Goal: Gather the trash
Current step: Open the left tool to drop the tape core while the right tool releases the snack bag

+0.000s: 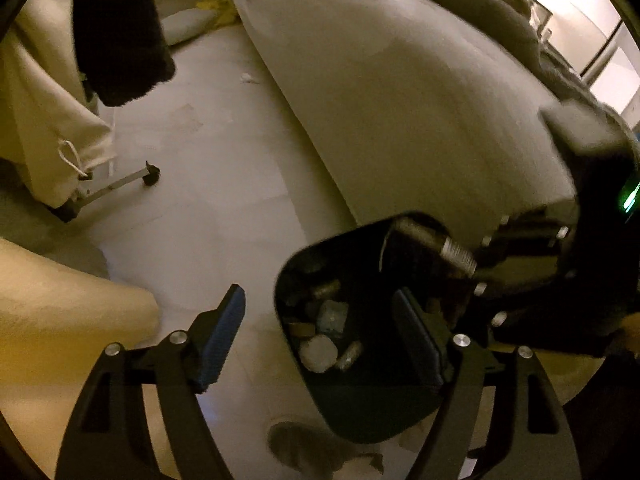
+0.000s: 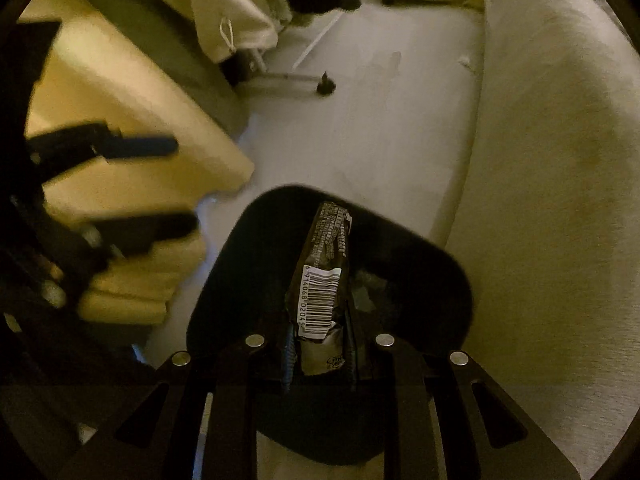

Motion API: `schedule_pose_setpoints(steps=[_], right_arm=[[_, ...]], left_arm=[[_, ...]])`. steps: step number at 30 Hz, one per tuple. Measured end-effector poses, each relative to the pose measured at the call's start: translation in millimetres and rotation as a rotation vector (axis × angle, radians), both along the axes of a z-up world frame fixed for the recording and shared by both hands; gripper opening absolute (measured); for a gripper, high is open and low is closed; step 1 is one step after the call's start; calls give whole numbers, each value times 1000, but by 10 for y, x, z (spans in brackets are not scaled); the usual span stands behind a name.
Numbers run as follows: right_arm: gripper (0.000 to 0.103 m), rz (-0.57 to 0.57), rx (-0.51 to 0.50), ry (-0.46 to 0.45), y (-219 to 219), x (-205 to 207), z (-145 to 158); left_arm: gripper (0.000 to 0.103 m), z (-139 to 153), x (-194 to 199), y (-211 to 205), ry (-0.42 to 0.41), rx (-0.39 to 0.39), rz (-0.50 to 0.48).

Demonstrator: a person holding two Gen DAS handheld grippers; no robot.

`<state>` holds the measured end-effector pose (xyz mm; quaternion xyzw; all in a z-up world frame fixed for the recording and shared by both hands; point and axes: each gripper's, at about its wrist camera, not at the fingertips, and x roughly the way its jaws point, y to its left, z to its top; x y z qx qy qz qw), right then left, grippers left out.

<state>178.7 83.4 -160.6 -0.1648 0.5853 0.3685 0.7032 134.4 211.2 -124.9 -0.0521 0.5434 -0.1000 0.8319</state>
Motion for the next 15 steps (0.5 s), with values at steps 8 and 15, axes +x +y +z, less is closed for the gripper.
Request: schedule_pose_setpoints(steps=[8,15], right_arm=[[22,35,-66,52,97,-66,-229],[30,80,-136,80,144,-165,-405]], left_arm=[[79,294,-33,180,-143,-29,61],[80,553,-53,249,-262,-46,100]])
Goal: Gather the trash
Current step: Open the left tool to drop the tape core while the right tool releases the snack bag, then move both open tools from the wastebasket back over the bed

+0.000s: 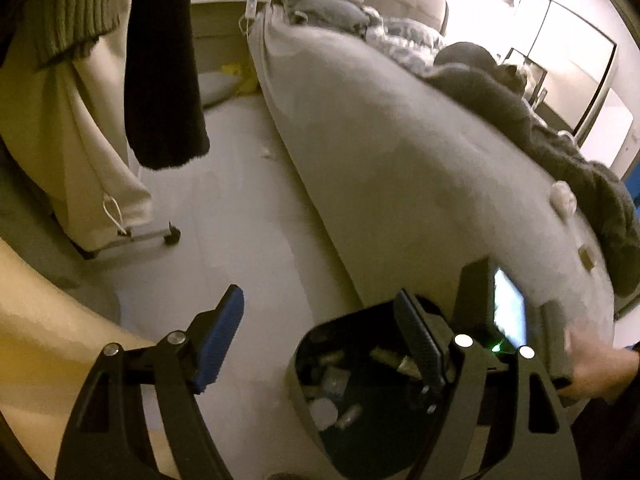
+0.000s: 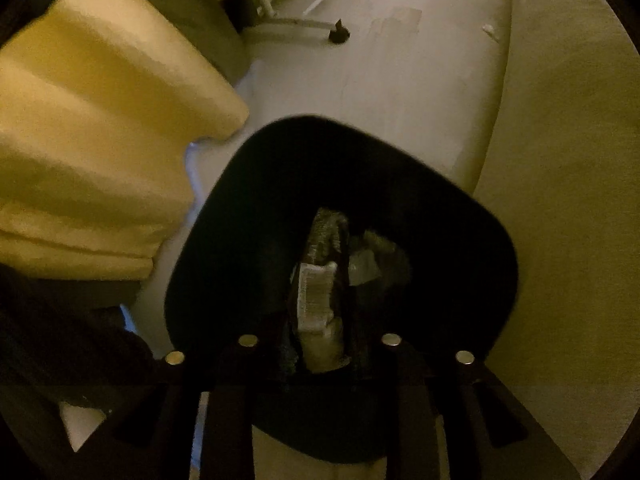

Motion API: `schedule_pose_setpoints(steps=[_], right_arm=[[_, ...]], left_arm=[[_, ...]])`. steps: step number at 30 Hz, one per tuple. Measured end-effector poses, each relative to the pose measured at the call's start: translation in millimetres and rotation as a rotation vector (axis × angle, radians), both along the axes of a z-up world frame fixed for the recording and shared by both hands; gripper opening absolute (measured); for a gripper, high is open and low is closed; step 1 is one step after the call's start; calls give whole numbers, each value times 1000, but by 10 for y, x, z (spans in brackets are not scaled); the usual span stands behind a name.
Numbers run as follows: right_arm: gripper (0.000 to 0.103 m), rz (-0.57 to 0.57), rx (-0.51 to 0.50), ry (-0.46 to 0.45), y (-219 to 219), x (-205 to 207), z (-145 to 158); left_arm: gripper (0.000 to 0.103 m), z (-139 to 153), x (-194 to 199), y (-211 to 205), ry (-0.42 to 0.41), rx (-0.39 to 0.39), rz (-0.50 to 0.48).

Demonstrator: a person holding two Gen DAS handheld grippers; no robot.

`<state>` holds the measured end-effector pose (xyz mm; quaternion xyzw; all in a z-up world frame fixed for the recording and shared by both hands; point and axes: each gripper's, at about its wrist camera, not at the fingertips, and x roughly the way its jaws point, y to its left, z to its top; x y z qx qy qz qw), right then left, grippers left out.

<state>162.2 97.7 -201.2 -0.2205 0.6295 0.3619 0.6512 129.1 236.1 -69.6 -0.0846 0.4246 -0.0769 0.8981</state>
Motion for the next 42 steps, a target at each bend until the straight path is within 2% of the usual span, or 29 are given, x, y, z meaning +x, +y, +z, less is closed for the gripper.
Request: schedule_pose_setpoints(steps=[2,4,8,12,16,26,34,42], right_arm=[[47,8,-24,2,16,15,-62],[55,20,-48,-5,20,-1,-100],[63,18,-63,-32,-17,13,-76],[66,-4,-27,-60,-83,35,85],[73,-12,19,-71,-163,14,237],[75,-45,180,-150,-374,47,714],[79,-78,287,-283,-699,49,1049],[81,-142,322,-377,-1126,78,1226]], left_arm=[[81,66,-7,-5,-27,-12,6],[81,92,-5,-1,-49,-19,11],[82,207,-23,-15,-116,-19,32],[83,304,-17,-28,-167,-31,55],[84,393,3,-87,-208,-20,72],[89,544,77,-325,-281,-1,81],[93,609,176,-578,-304,12,81],[95,676,278,-907,-329,15,58]])
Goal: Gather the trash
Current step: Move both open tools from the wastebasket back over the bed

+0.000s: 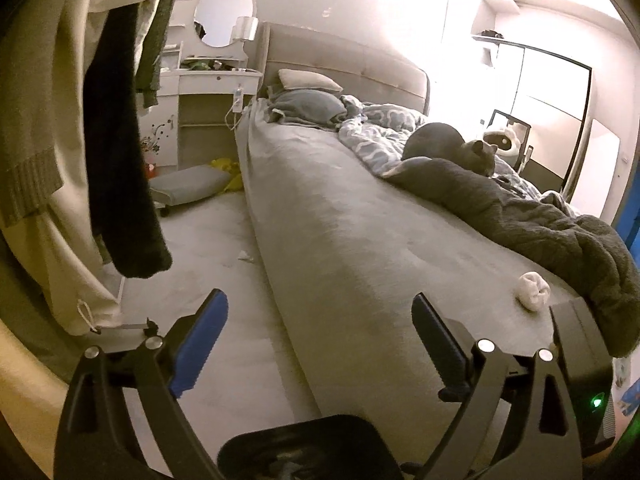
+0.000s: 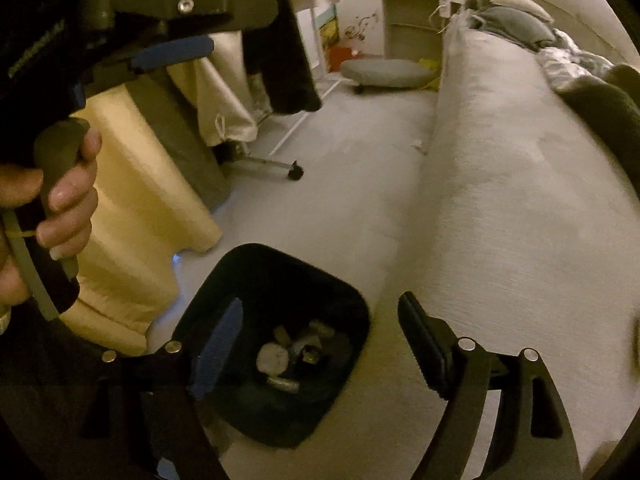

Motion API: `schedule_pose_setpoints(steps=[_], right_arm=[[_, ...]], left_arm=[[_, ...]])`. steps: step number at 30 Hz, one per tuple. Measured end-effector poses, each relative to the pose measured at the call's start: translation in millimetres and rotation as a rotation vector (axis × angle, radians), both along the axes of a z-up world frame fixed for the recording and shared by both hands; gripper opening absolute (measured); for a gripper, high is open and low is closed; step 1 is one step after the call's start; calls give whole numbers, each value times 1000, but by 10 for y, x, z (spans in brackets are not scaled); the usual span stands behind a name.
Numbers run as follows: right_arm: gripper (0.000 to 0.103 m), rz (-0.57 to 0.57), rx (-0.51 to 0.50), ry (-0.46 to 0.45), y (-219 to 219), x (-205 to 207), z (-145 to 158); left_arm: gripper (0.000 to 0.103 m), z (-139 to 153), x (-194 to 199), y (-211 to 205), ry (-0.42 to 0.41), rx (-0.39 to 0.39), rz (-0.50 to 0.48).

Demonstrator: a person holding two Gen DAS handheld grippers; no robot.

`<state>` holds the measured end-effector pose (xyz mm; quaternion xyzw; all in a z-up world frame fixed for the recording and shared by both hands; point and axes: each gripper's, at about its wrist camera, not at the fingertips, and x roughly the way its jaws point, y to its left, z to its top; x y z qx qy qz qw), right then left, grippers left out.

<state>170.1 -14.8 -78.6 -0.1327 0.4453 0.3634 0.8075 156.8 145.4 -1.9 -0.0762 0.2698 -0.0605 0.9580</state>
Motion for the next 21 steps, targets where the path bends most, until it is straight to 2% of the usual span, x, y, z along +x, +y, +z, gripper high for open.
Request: schedule_pose_setpoints(steps=[8,21], right_arm=[[81,-63,14,-28,-448,39,30],[82,-193,69,-97,-1196,17,254]], left_arm=[[96,33,117,-370,3,5,-33],[96,19,233,-1047,9,34,-109]])
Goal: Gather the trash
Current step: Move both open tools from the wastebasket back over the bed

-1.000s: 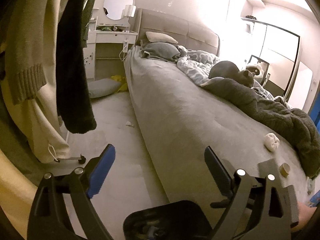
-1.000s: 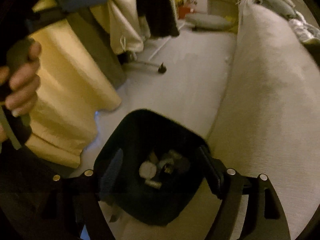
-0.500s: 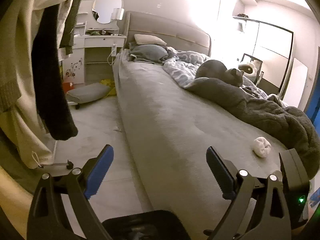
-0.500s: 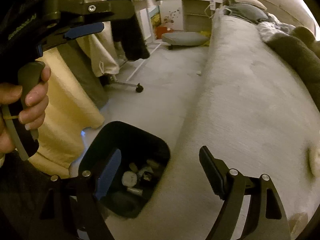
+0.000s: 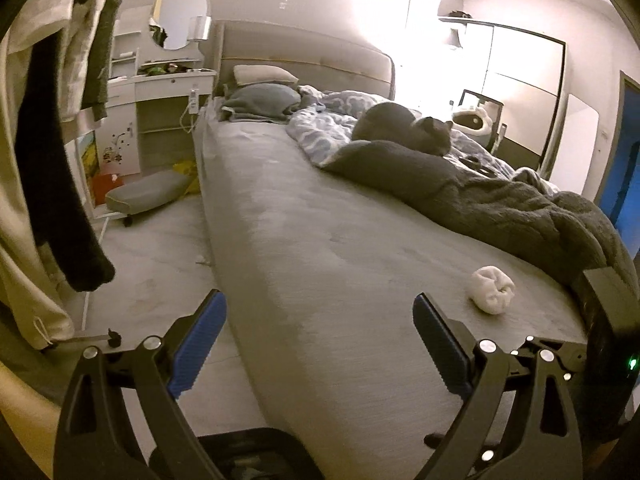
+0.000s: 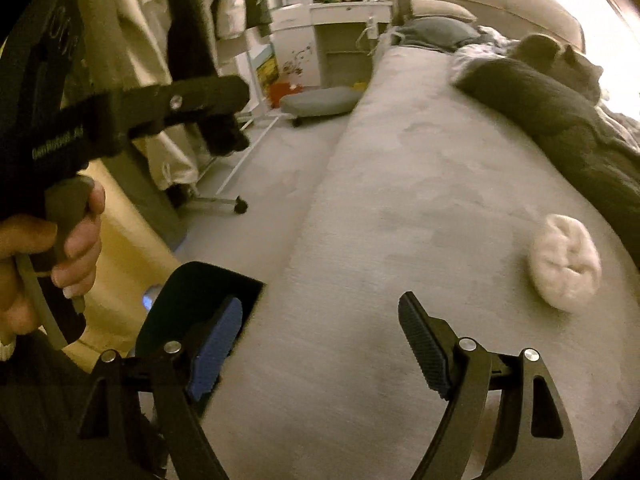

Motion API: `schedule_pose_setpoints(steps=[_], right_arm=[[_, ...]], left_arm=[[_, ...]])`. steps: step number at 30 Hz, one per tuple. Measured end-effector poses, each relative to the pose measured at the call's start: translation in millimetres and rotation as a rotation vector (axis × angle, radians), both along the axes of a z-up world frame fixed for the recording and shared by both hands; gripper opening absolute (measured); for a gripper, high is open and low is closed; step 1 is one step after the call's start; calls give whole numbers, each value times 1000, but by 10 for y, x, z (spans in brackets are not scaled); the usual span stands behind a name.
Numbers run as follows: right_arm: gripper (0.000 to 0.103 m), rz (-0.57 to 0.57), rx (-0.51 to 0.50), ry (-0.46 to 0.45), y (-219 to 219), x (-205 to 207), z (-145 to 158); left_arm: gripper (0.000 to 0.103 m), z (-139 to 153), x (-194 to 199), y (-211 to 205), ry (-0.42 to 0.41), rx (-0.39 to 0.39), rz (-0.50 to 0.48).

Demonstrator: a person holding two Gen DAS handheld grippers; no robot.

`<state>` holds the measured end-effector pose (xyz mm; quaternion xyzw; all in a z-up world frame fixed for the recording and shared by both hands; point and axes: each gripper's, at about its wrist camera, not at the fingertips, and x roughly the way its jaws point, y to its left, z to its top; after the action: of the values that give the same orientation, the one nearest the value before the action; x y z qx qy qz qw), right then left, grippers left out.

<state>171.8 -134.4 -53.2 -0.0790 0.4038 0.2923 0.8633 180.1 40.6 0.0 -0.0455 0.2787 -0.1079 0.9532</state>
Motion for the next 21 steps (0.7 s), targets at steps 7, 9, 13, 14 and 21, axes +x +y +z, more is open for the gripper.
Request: schedule_pose_setpoints(steps=[7,9,13,14,21], right_arm=[[82,-62,9,-29,-345,14,37],[82,-78,10,-35,-429,16,43],[82,-108,11,-40,-609,10,44],[82,-114,9,-40,-643,12,32],[82,-151,2,-37,-860,36,-15]], left_arm=[[96,-8,44,-273,2,3,-37],[96,-15,58,-349,5,3,-46],[96,-36,98,-479,15,1,-61],[96,-37,106,-512,18,0,-63],[96,-60,154,-729,36,-2,-83]])
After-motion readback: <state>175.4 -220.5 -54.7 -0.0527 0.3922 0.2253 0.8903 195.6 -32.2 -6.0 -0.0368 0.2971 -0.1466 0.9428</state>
